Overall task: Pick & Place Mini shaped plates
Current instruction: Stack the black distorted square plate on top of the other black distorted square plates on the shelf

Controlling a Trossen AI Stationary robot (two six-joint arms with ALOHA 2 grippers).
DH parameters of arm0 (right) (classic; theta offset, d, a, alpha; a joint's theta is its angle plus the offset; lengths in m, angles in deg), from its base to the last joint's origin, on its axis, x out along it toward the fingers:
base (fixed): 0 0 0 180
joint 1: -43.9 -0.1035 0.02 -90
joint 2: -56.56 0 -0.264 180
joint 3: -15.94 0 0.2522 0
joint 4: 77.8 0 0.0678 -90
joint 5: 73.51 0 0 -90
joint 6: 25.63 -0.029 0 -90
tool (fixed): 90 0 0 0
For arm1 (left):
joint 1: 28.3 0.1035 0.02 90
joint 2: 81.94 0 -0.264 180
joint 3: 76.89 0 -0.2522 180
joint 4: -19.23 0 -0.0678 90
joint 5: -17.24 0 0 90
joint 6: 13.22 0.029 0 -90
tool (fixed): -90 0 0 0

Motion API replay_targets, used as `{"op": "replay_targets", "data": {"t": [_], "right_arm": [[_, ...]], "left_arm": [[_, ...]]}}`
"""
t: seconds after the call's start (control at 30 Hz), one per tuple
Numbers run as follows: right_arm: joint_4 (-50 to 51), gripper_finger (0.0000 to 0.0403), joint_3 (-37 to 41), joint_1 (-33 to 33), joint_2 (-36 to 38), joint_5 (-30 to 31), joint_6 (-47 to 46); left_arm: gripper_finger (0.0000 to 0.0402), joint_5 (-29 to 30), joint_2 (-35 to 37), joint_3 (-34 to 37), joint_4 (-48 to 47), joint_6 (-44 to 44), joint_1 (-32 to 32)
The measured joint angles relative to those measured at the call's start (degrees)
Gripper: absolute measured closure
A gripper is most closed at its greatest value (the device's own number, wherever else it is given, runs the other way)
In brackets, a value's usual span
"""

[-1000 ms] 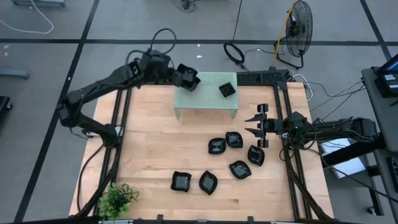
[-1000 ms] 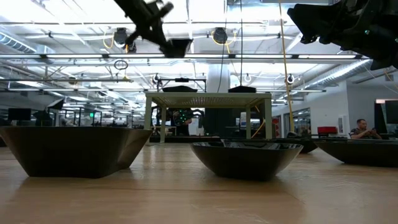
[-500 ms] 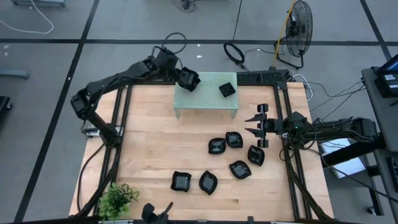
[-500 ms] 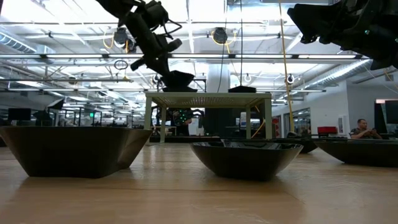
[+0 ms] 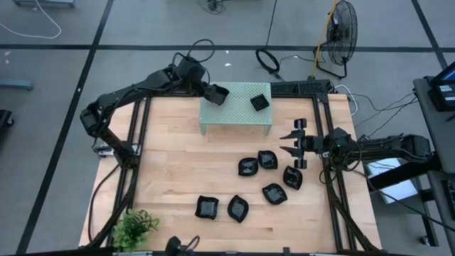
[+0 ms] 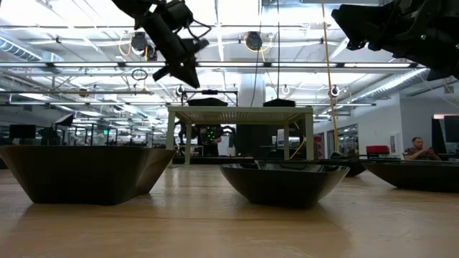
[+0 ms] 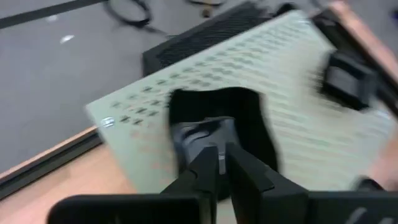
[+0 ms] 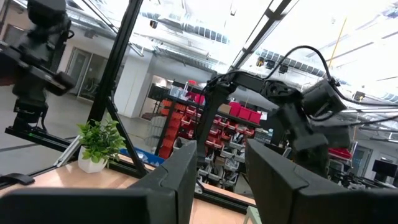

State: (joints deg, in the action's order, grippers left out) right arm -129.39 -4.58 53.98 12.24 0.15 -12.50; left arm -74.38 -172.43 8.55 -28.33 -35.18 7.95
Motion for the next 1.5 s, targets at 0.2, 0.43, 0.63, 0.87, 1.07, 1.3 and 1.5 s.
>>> {"op": "replay_targets", "data": {"t": [0.2,0.43,0.63,0.87,1.07,1.3,1.5], "right_arm": [[0.0,0.0277,0.0,0.0,0.0,0.0,1.0],[0.0,0.0277,0.0,0.0,0.0,0.0,0.8],[0.0,0.0277,0.0,0.0,0.0,0.0,0.1],[0.0,0.0277,0.0,0.0,0.0,0.0,0.0],[0.0,0.0277,0.0,0.0,0.0,0.1,-0.5],[0.0,0.0277,0.0,0.0,0.0,0.2,-0.4],[-0.1,0.0277,0.0,0.0,0.0,1.6,-0.2]], "left_arm": [[0.0313,-8.5,3.0,0.0,-3.2,10.2,-6.9],[0.0236,-8.8,3.2,0.0,-11.8,4.3,-22.7],[0.0218,-7.5,3.2,0.5,-22.6,-0.3,-38.1],[0.0217,-1.5,2.3,6.7,-20.2,-16.7,-51.7],[0.0217,-3.1,2.3,18.4,-7.5,-21.6,-56.4],[0.0217,-3.2,2.3,29.9,11.9,-18.7,-57.5],[0.0218,-3.6,2.0,32.1,18.1,-12.8,-58.8]]}}
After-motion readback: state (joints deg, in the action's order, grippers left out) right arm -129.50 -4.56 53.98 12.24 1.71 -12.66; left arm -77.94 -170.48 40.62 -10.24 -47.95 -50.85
